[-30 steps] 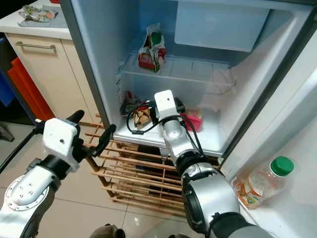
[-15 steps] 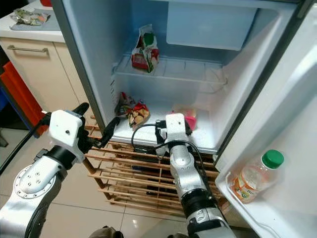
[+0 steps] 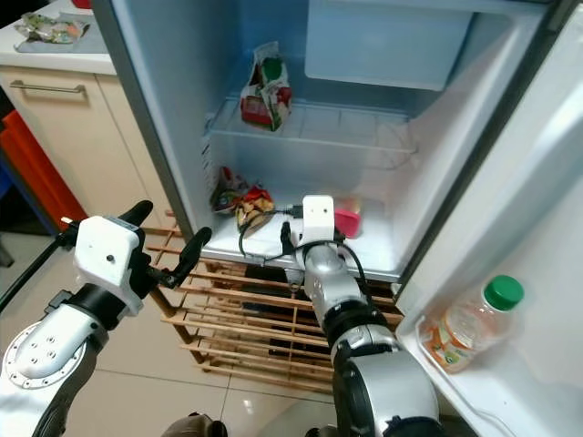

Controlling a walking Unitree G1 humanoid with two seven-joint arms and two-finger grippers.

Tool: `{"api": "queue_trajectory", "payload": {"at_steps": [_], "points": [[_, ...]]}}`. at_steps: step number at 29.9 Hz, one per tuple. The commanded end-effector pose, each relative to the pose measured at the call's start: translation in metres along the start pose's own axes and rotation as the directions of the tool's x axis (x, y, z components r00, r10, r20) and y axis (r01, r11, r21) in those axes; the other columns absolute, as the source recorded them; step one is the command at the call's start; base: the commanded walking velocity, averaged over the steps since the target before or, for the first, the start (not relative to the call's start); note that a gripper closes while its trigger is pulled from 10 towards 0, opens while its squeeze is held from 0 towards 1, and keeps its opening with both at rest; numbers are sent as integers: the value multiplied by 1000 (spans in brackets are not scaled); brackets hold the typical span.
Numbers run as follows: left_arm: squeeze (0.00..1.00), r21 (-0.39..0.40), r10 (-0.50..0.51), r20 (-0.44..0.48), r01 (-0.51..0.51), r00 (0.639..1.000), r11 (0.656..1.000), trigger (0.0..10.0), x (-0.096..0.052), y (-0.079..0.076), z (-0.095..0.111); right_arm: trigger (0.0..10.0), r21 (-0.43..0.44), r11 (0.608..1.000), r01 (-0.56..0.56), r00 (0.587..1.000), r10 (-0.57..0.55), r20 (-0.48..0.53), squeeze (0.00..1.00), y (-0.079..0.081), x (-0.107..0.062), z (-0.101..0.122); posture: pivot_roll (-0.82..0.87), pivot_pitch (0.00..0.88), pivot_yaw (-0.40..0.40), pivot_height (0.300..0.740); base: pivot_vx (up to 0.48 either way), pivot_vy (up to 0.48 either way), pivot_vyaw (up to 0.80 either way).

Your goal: Restocking fridge

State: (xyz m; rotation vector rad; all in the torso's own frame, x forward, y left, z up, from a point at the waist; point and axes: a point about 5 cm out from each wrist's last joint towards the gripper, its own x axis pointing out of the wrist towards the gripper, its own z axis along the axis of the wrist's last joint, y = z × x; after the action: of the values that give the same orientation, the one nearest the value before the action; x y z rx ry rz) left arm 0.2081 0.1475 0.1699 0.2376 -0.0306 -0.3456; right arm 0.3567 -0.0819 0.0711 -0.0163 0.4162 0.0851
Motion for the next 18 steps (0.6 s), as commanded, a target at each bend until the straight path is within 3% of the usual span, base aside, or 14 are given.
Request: {"api": "queue_trajectory", "payload": {"at_steps": [1,2,3,4,8,10,13,18], "points": [[0,7,1,-8,-1,1000,1000,10000,-6,1,3,10000,-123,992,28,999,-26,20,0,-7,2,6,261,146,14,740,0,0,0],[0,8,3,-16,-3,1000,1000,10000,-8,2,3,10000,-214,975,51,998,-43,40,0,-12,3,9,263,148,14,740,0,0,0],[0,8,3,-16,-3,1000,1000,10000,-8,2,3,10000,-214,975,51,998,-43,40,0,-12,3,9,263,148,14,740,0,0,0],[0,12,5,-31,-5,1000,1000,10000,-11,3,2,10000,-404,908,114,993,-91,75,0,-26,4,14,272,157,13,740,0,0,0],[0,12,9,-48,-8,999,1000,10000,-15,3,0,10000,-598,777,197,980,-151,127,0,-47,4,21,273,161,9,740,0,0,0],[0,12,9,-50,-9,999,1000,10000,-16,3,0,10000,-621,755,210,978,-159,137,0,-50,4,22,270,161,8,740,0,0,0],[0,0,5,-56,-5,998,1000,10000,-15,1,0,10000,-708,653,271,963,-189,194,0,-65,3,30,251,159,6,740,0,0,0],[0,-14,-19,-46,18,999,1000,10000,-7,-2,-1,10000,-692,652,310,949,-164,271,0,-62,3,42,211,147,11,740,0,0,0]]}}
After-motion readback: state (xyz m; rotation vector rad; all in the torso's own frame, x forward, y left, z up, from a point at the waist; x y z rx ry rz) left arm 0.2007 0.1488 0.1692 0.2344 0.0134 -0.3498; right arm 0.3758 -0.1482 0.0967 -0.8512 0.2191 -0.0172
